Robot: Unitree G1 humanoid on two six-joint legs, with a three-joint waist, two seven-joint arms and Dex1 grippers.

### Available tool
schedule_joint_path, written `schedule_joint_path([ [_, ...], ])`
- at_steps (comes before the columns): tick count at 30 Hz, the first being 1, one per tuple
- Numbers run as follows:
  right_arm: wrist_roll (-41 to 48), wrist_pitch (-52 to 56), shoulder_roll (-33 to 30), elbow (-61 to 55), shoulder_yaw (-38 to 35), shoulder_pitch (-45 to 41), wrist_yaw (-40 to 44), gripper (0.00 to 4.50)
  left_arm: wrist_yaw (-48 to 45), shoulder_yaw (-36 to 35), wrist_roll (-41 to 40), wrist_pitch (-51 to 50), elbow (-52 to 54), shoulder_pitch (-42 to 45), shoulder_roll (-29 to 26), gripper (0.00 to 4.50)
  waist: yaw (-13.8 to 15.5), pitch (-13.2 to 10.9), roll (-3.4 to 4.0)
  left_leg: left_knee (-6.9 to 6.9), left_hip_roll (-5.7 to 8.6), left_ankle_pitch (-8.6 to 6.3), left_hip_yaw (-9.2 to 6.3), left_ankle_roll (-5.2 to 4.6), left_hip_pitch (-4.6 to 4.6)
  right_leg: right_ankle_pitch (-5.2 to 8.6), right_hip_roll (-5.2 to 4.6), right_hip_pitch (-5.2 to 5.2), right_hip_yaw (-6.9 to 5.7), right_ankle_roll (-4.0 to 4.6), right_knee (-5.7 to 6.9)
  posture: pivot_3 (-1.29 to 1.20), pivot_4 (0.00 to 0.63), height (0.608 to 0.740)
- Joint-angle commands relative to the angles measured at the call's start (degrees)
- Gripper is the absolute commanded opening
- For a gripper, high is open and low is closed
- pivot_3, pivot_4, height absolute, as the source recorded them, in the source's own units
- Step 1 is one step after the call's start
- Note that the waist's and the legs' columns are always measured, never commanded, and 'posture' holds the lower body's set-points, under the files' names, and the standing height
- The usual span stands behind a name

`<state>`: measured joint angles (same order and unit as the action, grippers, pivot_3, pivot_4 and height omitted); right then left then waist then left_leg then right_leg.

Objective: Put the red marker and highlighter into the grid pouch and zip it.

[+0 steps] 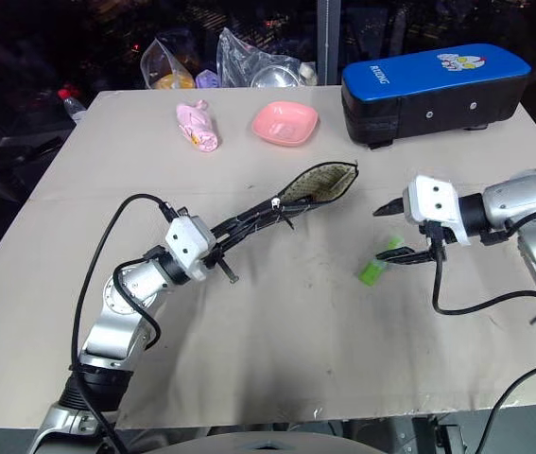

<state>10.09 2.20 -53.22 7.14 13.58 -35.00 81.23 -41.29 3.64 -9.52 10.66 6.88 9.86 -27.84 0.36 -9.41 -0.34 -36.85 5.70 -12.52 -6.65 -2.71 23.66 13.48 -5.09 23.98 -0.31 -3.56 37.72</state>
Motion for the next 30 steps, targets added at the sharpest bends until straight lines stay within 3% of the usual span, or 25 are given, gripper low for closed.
schedule_joint_path([
  [1, -7.4, -14.9, 2.6, 13.7, 4.5, -6.6, 4.4, 3.60, -3.5, -0.3, -1.7, 2.3, 0.1, 0.7, -1.3, 0.00, -0.2, 0.0, 0.01, -0.01, 0.00, 0.05, 0.03, 0.08, 0.00, 0.00, 0.00, 0.01, 0.02, 0.00, 0.00, 0.00, 0.150, 0.734],
  [6, -14.8, -28.6, 7.1, 32.1, 9.8, -15.4, 6.4, 3.60, -5.2, -0.5, -0.8, 4.9, -3.1, 2.0, -1.9, 0.00, -0.6, 0.0, 0.02, 0.00, 0.01, 0.13, 0.01, 0.22, 0.02, -0.01, 0.04, 0.04, 0.01, 0.00, -0.01, 0.00, 0.150, 0.734],
  [13, -17.4, -32.2, 11.2, 45.4, 13.1, -21.4, 11.3, 3.60, -5.2, -0.6, 0.1, 7.2, -4.9, 2.7, -1.8, 0.00, -0.9, 0.0, 0.01, 0.00, 0.01, 0.14, -0.03, 0.23, -0.01, -0.02, 0.04, 0.01, 0.08, 0.02, 0.01, 0.00, 0.150, 0.734],
  [15, -16.7, -32.1, 11.3, 46.4, 13.9, -22.1, 11.3, 3.09, -5.1, -0.6, 0.2, 7.5, -5.2, 2.6, -1.7, 0.00, -0.9, 0.0, 0.01, -0.02, 0.01, 0.13, -0.09, 0.23, -0.01, -0.02, 0.04, -0.02, 0.14, 0.03, 0.01, 0.00, 0.150, 0.734],
  [20, -13.3, -30.0, 9.8, 44.9, 16.3, -22.2, 11.3, 0.98, -4.7, -0.5, 0.4, 8.0, -5.6, 2.2, -1.5, 0.00, -1.3, 0.0, 0.01, -0.05, 0.00, 0.13, -0.04, 0.23, -0.14, -0.09, 0.06, -0.10, 0.21, 0.11, 0.03, 0.00, 0.150, 0.734],
  [21, -12.6, -29.6, 9.2, 44.3, 16.7, -22.1, 11.3, 0.75, -4.7, -0.5, 0.4, 8.1, -5.7, 2.2, -1.5, 0.00, -1.2, 0.0, 0.01, -0.05, 0.00, 0.08, -0.01, 0.15, -0.19, -0.09, 0.05, -0.11, 0.21, 0.12, 0.10, 0.00, 0.150, 0.734],
  [25, -7.4, -25.7, 6.4, 38.9, 17.7, -20.8, 11.3, 0.75, -4.6, -0.4, 0.5, 8.1, -5.8, 2.1, -1.3, 0.00, -0.9, 0.0, 0.03, -0.05, -0.01, 0.06, -0.08, 0.11, -0.17, -0.09, 0.05, -0.11, 0.21, 0.12, 0.14, 0.00, 0.150, 0.734],
  [30, 4.2, -12.4, 1.5, 17.8, 11.4, -18.2, 11.1, 0.75, -4.1, 0.0, 0.6, 8.0, -5.8, 1.9, -0.6, 0.00, -1.0, -0.1, 0.12, -0.02, 0.00, 0.16, -0.11, 0.28, 0.12, -0.09, 0.00, 0.21, 0.22, 0.12, 0.14, 0.00, 0.150, 0.734],
])
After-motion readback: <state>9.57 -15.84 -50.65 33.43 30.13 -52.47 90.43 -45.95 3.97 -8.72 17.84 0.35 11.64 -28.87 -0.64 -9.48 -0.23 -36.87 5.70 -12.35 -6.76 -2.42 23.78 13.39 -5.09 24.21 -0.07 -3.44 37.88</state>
